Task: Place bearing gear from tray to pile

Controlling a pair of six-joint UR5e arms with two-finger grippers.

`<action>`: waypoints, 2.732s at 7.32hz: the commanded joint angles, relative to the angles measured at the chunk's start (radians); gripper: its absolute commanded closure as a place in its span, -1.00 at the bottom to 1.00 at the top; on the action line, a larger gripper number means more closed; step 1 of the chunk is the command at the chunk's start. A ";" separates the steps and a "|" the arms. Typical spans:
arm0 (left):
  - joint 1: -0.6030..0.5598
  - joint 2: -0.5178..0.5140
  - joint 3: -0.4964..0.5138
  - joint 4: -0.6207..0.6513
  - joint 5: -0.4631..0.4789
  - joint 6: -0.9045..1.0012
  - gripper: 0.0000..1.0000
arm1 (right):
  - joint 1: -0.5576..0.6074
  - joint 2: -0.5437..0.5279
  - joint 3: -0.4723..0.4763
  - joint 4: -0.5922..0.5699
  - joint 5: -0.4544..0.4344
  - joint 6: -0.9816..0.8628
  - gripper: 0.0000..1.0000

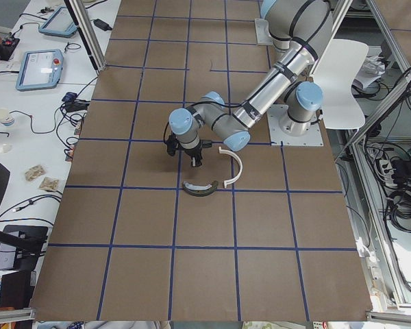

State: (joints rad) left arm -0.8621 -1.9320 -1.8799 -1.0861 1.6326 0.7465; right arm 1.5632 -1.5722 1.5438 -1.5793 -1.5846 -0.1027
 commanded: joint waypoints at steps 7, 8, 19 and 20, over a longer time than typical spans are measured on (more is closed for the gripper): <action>-0.057 -0.004 -0.025 0.077 -0.085 -0.055 0.78 | 0.000 -0.005 0.002 -0.001 0.003 0.009 -1.00; -0.055 -0.004 -0.025 0.077 -0.085 -0.055 0.72 | 0.000 -0.005 0.002 -0.001 0.000 0.006 -1.00; -0.153 0.128 -0.007 -0.040 -0.079 -0.103 -0.39 | 0.000 0.004 -0.010 -0.004 -0.005 0.003 -1.00; -0.190 0.181 -0.004 -0.093 -0.082 -0.187 -0.39 | 0.000 0.004 -0.010 -0.002 -0.011 0.003 -1.00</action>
State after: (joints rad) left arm -0.9989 -1.8118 -1.8909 -1.1199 1.5519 0.6382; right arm 1.5631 -1.5678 1.5345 -1.5824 -1.5931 -0.0997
